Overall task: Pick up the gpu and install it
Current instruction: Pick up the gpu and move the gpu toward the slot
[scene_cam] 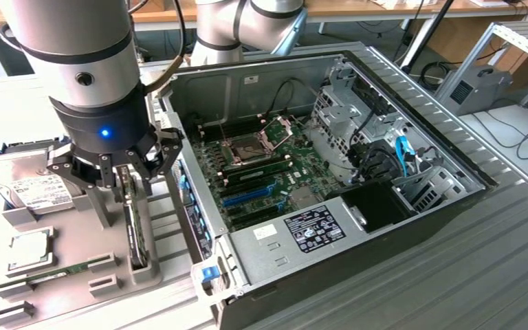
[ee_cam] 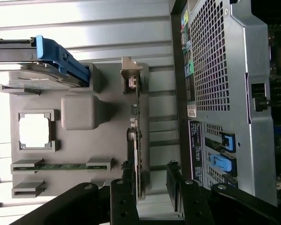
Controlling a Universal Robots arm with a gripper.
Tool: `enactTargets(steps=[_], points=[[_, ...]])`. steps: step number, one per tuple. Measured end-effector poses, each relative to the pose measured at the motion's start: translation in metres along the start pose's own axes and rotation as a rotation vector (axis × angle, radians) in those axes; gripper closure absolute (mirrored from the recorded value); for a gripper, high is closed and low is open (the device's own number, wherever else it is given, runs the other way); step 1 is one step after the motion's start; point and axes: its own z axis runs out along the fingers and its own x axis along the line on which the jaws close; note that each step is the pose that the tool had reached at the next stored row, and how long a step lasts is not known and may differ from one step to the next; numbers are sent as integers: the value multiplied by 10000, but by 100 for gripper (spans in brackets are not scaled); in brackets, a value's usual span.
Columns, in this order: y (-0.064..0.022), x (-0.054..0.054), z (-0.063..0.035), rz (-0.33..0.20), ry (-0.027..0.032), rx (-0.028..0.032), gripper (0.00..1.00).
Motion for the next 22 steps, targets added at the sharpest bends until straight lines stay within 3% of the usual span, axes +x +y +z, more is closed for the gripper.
enactTargets(steps=[22], points=[[-63, 1, 50, 0, 1, 1, 58]])
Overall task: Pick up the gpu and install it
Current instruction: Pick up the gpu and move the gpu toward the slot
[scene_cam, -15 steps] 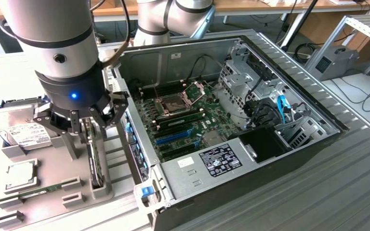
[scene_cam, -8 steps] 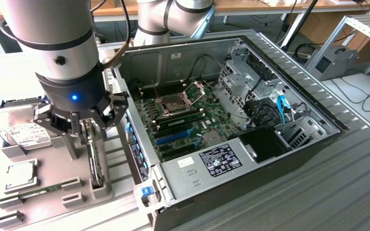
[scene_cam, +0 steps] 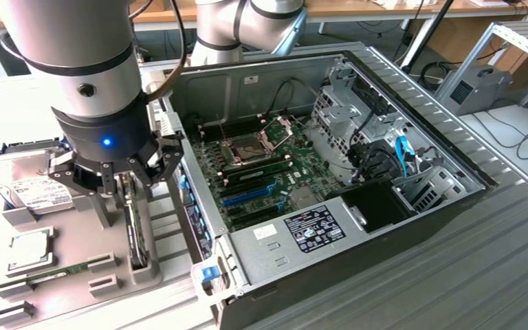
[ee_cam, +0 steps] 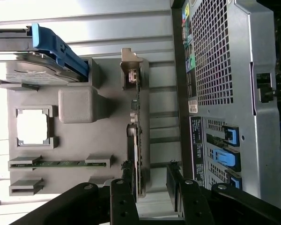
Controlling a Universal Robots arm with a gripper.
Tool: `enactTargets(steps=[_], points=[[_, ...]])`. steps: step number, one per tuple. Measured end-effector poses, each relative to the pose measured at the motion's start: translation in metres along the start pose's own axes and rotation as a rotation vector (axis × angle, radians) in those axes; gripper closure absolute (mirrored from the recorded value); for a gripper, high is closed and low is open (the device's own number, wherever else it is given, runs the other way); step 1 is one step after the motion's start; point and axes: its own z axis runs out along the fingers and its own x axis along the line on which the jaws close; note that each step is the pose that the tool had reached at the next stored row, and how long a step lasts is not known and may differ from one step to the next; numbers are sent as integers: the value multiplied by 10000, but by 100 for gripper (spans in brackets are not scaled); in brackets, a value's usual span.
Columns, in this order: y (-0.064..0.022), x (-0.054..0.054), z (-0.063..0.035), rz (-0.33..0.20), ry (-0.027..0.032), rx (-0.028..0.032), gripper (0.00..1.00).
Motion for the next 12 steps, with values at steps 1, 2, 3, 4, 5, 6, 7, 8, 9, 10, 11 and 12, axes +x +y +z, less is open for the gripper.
enactTargets(steps=[1, 2, 3, 4, 5, 6, 7, 8, 9, 10, 11, 12], points=[[-3, 0, 3, 0, 0, 0, 58], [-5, 0, 6, -1, 0, 0, 58], [-8, 0, 9, 0, 0, 0, 58], [-10, 1, 12, 0, 0, 0, 58], [-13, 2, 16, 0, 0, 0, 58], [-15, 3, 21, 0, 1, 1, 58], [-16, 3, 26, 0, 1, 2, 58], [-17, 4, 32, 0, 0, 0, 58], [-18, 5, 39, -1, 0, 0, 58], [-18, 6, 46, -2, 0, 0, 58], [-19, 7, 53, -2, 0, 1, 58], [-19, 9, 64, 0, 0, 1, 58]])
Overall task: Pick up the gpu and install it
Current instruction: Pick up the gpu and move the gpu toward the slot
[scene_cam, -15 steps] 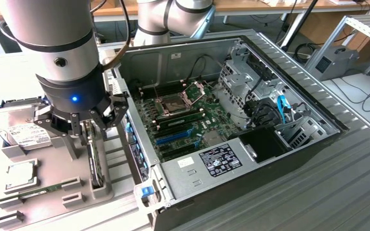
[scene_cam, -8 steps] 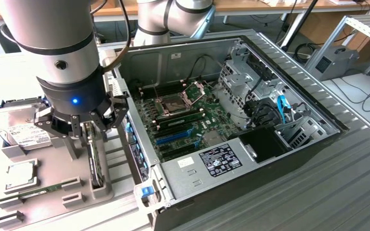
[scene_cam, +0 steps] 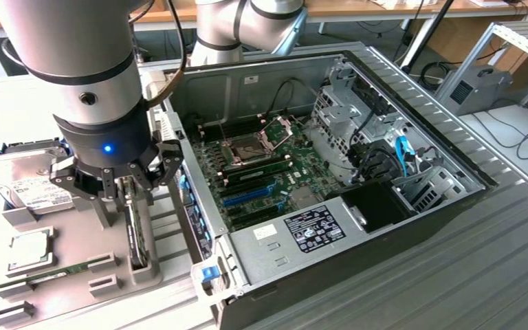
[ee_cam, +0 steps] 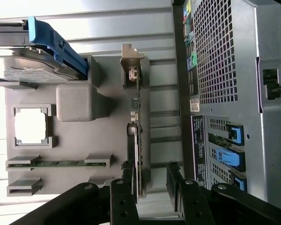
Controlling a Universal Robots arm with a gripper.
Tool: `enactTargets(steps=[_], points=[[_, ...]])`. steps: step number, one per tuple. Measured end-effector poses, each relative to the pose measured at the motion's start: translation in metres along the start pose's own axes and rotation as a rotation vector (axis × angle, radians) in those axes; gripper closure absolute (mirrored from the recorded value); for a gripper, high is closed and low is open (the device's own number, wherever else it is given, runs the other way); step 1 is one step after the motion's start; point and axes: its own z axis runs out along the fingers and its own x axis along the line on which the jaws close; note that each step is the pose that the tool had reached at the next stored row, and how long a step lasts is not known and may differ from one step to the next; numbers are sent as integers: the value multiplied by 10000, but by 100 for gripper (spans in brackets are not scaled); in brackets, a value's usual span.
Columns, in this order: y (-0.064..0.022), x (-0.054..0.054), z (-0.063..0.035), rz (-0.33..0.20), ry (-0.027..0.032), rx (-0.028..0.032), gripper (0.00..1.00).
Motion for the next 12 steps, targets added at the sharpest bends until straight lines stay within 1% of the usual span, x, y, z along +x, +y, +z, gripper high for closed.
enactTargets(steps=[12], points=[[-7, 47, 119, 0, 1, 2, 58]])
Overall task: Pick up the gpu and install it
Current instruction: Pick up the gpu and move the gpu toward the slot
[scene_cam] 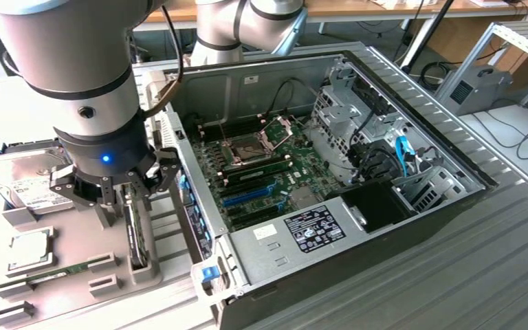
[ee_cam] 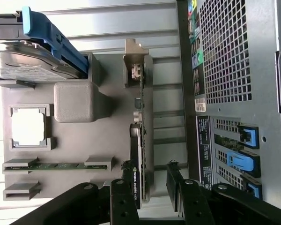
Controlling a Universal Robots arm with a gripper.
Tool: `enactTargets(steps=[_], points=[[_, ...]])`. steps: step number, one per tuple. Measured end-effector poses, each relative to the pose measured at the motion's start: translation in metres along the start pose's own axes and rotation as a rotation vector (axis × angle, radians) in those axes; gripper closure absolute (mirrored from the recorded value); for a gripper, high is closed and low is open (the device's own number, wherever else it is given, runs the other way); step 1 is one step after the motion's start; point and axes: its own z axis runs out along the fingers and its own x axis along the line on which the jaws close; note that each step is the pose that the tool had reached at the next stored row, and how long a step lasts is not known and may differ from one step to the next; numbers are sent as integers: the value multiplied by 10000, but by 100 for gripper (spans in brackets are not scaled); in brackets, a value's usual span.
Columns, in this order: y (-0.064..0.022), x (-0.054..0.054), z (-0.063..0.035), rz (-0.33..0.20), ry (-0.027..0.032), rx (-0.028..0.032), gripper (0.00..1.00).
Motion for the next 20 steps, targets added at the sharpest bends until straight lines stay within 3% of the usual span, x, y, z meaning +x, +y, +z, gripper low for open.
enactTargets(steps=[20], points=[[82, 74, 209, 0, -2, -3, 58]])
